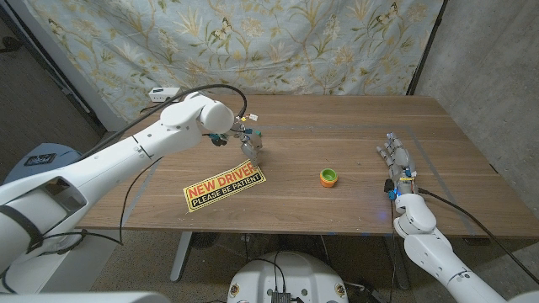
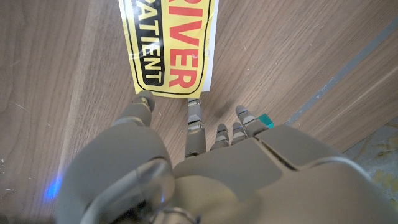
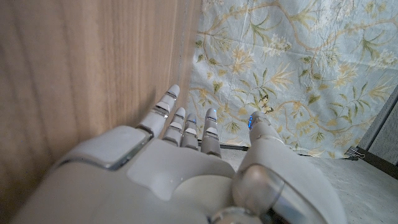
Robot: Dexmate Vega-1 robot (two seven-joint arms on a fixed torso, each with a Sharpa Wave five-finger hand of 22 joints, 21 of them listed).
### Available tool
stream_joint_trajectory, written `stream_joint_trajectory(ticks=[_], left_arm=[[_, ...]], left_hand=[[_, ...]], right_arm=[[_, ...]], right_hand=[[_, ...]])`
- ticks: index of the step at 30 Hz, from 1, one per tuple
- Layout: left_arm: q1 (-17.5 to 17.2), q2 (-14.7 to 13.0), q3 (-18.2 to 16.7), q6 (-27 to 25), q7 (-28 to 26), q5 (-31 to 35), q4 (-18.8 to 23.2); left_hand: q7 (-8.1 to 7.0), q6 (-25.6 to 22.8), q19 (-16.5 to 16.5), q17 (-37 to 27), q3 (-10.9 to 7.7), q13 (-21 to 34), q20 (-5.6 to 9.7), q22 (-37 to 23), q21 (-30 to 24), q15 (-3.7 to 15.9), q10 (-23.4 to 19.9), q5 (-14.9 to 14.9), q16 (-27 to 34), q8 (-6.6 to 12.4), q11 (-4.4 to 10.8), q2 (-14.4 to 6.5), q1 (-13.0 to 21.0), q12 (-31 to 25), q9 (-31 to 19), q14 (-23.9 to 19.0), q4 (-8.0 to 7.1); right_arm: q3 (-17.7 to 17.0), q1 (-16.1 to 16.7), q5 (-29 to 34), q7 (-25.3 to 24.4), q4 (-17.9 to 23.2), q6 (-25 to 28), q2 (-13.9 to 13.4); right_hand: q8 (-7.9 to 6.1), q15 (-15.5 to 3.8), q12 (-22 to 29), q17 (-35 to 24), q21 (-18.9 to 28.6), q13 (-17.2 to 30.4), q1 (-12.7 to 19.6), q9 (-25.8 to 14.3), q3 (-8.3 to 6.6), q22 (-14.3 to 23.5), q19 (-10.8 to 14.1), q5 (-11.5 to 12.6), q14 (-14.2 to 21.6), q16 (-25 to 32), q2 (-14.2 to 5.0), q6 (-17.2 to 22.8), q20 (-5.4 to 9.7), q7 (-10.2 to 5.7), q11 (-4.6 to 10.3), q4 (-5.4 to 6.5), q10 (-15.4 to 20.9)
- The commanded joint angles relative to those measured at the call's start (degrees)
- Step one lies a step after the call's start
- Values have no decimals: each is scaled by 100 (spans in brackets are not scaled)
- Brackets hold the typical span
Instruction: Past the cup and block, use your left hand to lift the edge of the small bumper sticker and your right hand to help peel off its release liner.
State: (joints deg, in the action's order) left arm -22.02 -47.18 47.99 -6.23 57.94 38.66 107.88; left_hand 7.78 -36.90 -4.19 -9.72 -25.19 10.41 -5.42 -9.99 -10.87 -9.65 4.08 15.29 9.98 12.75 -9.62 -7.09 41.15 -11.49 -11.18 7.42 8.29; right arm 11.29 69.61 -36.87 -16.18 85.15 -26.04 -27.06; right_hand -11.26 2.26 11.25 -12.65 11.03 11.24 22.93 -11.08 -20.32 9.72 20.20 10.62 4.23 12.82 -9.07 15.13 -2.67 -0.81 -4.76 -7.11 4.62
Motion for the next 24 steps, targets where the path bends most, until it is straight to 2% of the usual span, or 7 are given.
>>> stream_joint_trajectory(ticks=[1,9,14,22,24], left_arm=[[-25,-47,-16,-24,79,-42,68],[-64,-63,-32,89,-44,-63,69],[-249,-153,-102,134,-425,90,212],[-315,-114,-148,133,-495,140,231],[-327,-110,-153,139,-512,158,240]], left_hand=[[-10,-140,-35,-16,-14,5,9,-17,-51,5,-74,30,50,66,-3,-51,8,-45,-22,-70,38],[0,-298,-149,-14,-32,4,43,-14,-90,33,-204,46,74,92,43,-72,30,-80,-34,-181,57],[7,-548,-426,-11,-79,6,87,-9,-159,103,-460,70,116,158,83,-59,148,-135,-94,-468,126],[-12,-746,-593,-10,-104,8,93,-8,-185,124,-630,77,123,217,116,-32,242,-162,-137,-650,155],[36,-905,-679,-9,-109,8,102,-8,-196,141,-731,75,127,270,126,-12,285,-177,-161,-751,159]], right_arm=[[28,12,-8,-47,-19,16,58],[55,35,11,-106,-10,5,108],[55,65,50,-204,14,9,137],[74,47,45,-215,-31,3,178],[80,28,40,-203,-60,-5,189]], right_hand=[[14,39,18,-17,33,15,45,-5,-26,25,23,29,42,21,-16,8,-28,-20,-1,-14,-21],[15,64,19,-20,39,15,41,-5,-28,26,41,28,59,30,-21,4,-63,-30,1,-10,-23],[14,79,22,-23,47,16,38,-5,-29,26,62,28,66,34,-23,5,-83,-29,2,-7,-18],[14,92,27,-28,47,16,31,-5,-30,27,65,27,80,43,-27,2,-97,-31,-8,0,-7],[13,109,27,-29,49,16,29,-5,-30,28,71,27,93,49,-28,4,-100,-33,-11,1,-6]])
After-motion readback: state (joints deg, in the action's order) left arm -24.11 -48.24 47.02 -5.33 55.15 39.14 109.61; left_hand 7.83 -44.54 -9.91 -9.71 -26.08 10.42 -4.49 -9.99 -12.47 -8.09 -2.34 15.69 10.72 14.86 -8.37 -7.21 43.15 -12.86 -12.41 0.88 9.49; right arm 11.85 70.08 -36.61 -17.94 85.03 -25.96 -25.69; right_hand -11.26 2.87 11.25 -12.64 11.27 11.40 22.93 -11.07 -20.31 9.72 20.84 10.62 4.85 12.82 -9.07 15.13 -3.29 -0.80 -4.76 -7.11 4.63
